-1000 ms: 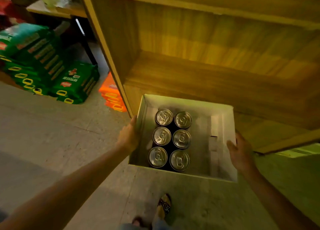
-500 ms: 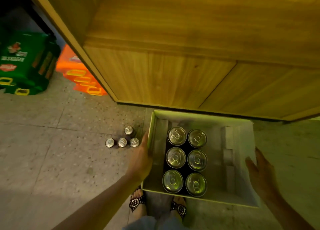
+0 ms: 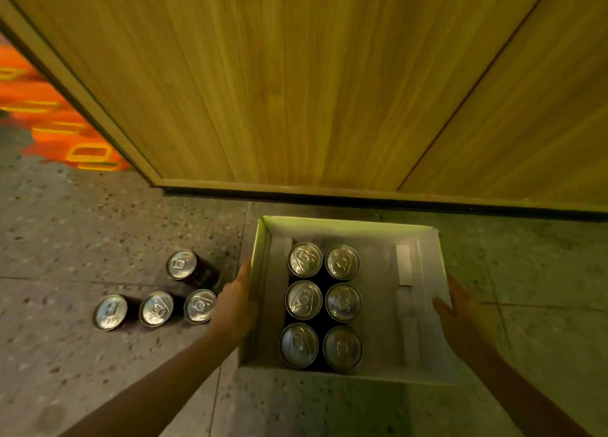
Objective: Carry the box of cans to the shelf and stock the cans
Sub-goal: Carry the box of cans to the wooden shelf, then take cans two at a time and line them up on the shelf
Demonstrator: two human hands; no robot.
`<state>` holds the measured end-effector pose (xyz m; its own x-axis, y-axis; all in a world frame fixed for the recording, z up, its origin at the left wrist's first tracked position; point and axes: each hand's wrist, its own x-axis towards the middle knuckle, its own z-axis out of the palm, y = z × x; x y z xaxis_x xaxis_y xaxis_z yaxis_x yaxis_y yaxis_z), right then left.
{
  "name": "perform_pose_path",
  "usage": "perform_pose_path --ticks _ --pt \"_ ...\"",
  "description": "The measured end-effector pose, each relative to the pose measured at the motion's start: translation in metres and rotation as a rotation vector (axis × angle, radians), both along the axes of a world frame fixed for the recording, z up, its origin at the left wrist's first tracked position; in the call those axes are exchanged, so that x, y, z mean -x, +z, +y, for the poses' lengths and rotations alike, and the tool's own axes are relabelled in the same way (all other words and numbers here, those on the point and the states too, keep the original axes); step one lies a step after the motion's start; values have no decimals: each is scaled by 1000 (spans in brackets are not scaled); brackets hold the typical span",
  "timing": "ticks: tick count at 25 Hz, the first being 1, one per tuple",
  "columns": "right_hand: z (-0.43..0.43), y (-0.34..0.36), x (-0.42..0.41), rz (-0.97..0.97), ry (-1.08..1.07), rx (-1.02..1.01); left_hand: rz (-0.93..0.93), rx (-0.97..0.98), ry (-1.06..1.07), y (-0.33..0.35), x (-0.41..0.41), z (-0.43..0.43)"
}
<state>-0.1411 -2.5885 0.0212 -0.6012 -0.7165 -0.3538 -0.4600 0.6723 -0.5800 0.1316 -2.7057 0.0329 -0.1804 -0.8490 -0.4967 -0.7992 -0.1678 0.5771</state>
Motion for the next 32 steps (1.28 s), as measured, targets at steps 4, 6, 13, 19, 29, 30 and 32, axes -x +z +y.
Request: perform_pose_path --ticks 4,6,13,19,29,30,32 --pt "-23 -49 3 8 48 -3 -13 17 14 -50 -2 -21" --pt "-30 -62 5 14 74 6 -5 30 15 -68 -3 -27" --pt "-39 -82 13 33 122 31 -20 71 49 -89 -1 -31" --pt "-41 -75 13 70 35 118 95 208 51 -80 1 -21" --pt "-113 -70 -65 -371 405 62 424 -172 32 -82 54 -56" --pt "-118 -73 -67 -413 361 70 428 -181 23 -86 54 -58" --pt "-126 -78 -67 -411 324 103 437 -136 8 -90 57 -63"
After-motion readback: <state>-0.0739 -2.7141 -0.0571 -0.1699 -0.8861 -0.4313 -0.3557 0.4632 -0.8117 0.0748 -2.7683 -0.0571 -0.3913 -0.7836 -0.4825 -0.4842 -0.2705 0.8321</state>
